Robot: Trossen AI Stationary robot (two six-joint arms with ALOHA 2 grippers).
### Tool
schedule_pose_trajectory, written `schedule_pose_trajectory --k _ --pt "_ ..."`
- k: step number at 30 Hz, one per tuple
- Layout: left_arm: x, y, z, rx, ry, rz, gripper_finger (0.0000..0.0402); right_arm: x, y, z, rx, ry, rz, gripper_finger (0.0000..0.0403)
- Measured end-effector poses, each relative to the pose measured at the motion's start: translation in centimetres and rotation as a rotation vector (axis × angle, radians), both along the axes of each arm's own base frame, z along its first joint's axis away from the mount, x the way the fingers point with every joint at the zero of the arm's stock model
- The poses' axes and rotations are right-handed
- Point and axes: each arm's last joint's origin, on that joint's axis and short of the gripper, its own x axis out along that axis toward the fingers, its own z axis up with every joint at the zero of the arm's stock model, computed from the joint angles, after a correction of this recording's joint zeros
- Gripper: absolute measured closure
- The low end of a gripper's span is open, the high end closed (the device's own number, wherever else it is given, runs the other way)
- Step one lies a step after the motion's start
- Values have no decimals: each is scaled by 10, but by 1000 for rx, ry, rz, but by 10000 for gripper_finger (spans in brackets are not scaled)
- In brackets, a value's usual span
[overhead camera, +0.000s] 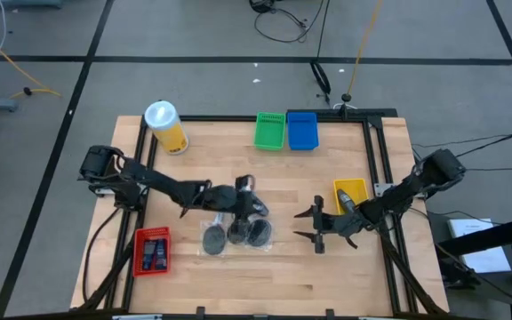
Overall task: Pick & Place Travel size toiletries
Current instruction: Put the gray deodorant into the yellow basket
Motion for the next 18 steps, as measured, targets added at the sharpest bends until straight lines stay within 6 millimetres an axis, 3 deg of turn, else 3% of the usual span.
schedule_pose_trajectory --k 5,10,14,18 --pt "11 28 12 34 227 0 187 2 -1 1 17 -12 19 144" --pt "9 49 0 1 356 -71 97 3 -1 1 60 -5 54 124" --pt "11 58 -19 17 425 -76 78 2 -1 1 67 3 69 115" --pt "17 59 -38 44 439 -97 88 2 -1 0 62 7 70 117"
